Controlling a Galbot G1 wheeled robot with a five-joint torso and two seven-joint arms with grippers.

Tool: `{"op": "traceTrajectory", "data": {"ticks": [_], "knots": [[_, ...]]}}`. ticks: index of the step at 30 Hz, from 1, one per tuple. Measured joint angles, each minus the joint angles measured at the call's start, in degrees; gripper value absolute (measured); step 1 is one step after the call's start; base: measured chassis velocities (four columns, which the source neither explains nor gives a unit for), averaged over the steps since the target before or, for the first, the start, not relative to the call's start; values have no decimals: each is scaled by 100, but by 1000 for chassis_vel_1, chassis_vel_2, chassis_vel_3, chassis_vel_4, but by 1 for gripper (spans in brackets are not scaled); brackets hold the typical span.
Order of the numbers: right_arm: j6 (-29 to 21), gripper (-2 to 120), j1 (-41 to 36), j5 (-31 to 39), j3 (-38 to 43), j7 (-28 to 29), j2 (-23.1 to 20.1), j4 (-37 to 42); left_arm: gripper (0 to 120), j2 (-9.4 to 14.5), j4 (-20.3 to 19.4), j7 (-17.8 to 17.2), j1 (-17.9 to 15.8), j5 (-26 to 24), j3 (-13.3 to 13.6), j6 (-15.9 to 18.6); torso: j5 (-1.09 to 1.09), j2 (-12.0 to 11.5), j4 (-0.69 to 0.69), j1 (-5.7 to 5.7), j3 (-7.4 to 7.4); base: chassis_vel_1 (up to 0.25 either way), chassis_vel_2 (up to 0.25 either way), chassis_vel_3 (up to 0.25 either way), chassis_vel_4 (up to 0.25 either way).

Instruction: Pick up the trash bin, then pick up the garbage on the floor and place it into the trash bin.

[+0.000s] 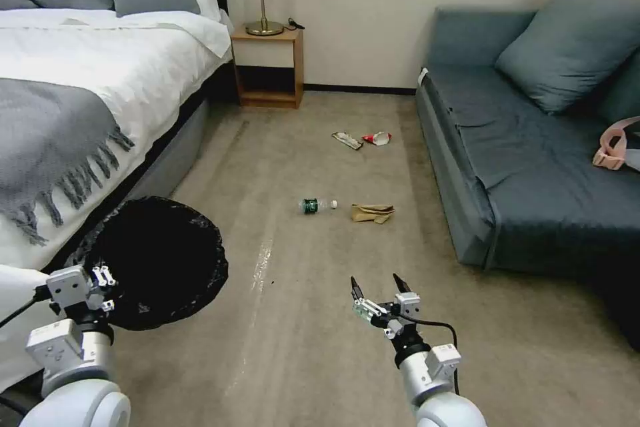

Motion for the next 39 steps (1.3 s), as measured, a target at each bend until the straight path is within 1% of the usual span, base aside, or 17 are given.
{"op": "traceTrajectory", "data": {"ticks": [10,15,20,24,30,39], "knots": [[95,100,10,76,10,-121,33,-137,6,-5,213,19,26,120,167,-126,0,0,0,0,0,0,0,0,0],[146,100,-5,78,21,-163,65,-195,6,-14,251,27,50,70,192,-152,0,0,0,0,-1,-45,35,45,-19],[185,100,-30,104,31,-186,97,-233,6,-17,276,30,88,-46,202,-153,0,0,0,0,0,-127,117,128,-105],[183,100,-72,241,20,-190,98,-183,6,-9,276,37,126,-49,200,-175,0,0,-1,1,0,-134,121,122,-133],[188,100,-131,197,17,-211,123,-174,6,-24,315,54,203,-36,192,-248,0,0,1,0,0,-94,104,111,-101],[221,100,-179,155,24,-251,110,-212,6,-57,436,73,192,-25,192,-311,0,0,0,0,0,-105,107,102,-107]]}}
